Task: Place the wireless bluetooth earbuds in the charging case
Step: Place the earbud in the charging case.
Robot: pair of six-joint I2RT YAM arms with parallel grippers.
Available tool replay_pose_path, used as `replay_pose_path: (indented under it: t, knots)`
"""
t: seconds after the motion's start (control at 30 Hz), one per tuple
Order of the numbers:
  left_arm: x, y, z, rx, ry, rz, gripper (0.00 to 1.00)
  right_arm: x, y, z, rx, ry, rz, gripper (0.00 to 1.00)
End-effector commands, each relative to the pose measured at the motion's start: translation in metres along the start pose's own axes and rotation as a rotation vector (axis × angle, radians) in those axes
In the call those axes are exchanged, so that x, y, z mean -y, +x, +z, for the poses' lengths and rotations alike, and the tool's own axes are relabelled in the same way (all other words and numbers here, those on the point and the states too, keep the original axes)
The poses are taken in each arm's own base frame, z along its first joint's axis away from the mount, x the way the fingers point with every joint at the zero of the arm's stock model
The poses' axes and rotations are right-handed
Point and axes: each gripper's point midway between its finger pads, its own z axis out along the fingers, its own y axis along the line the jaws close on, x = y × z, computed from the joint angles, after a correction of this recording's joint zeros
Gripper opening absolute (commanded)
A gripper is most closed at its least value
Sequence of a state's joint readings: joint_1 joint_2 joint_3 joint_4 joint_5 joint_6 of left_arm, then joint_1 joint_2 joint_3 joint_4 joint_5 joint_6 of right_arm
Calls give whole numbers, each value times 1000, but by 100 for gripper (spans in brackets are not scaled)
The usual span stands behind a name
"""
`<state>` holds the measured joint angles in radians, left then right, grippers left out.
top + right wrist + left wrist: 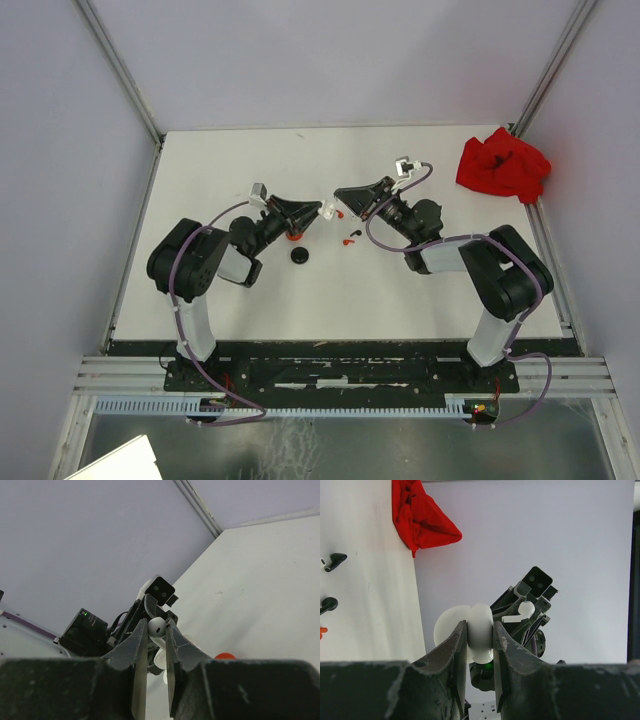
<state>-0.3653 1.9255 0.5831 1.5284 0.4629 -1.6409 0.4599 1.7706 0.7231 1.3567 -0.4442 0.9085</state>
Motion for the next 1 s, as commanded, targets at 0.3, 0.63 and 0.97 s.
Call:
replay_pose_path:
  t: [0.3,0.63,0.97]
  knots:
    - [63,9,10,-12,241,47,3,-19,-6,6,17,-96,-26,2]
    - [69,10,10,-15,253,52,3,-19,-1,3,3,-96,-27,2]
    - [76,10,10,-16,268,32,3,-19,4,-1,-14,-98,-34,2]
